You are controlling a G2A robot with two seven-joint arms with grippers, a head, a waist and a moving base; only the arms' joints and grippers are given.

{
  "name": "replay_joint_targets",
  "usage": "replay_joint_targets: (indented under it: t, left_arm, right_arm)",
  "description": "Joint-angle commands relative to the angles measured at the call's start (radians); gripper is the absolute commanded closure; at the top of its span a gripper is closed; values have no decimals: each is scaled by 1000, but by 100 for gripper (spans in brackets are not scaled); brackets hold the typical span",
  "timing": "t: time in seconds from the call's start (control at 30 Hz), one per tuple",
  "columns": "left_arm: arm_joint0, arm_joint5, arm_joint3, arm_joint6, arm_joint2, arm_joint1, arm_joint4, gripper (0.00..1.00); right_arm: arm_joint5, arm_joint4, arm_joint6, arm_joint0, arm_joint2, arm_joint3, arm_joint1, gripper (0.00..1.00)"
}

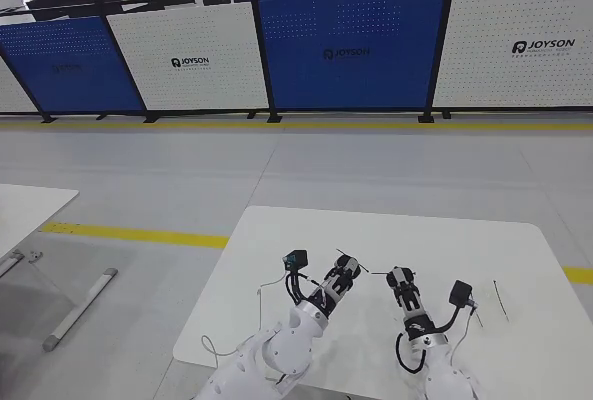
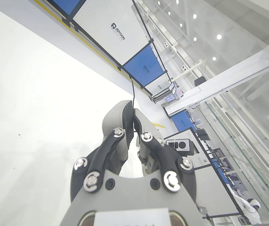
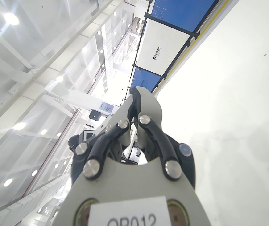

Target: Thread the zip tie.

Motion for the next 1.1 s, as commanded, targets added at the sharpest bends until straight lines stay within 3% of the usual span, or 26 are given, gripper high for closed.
replay_joint_targets:
  t: [0.0, 1.07]
  left_arm:
    - [0, 0, 0, 0, 0, 0, 0, 100]
    - [0, 0, 0, 0, 0, 0, 0, 100]
  right_arm:
    - [-6, 0, -1, -5, 3, -4, 0, 100]
    - [6, -13, 6, 6, 4, 9, -15, 100]
